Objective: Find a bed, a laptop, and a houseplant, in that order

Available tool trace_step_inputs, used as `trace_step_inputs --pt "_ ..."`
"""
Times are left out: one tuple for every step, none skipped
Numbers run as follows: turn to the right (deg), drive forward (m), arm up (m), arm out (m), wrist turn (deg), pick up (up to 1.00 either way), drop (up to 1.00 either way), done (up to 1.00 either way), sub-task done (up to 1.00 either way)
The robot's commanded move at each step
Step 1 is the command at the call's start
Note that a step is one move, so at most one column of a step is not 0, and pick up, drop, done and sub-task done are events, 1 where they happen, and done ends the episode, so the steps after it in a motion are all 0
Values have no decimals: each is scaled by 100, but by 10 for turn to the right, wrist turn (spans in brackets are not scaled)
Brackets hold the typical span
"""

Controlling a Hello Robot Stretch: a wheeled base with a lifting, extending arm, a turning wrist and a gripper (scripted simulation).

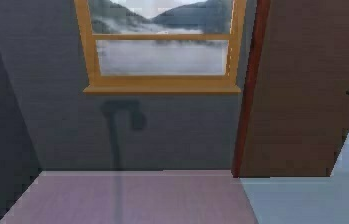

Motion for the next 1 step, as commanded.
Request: trace_step_inputs --pt "210 0 0 0 0 0 0 0 0"
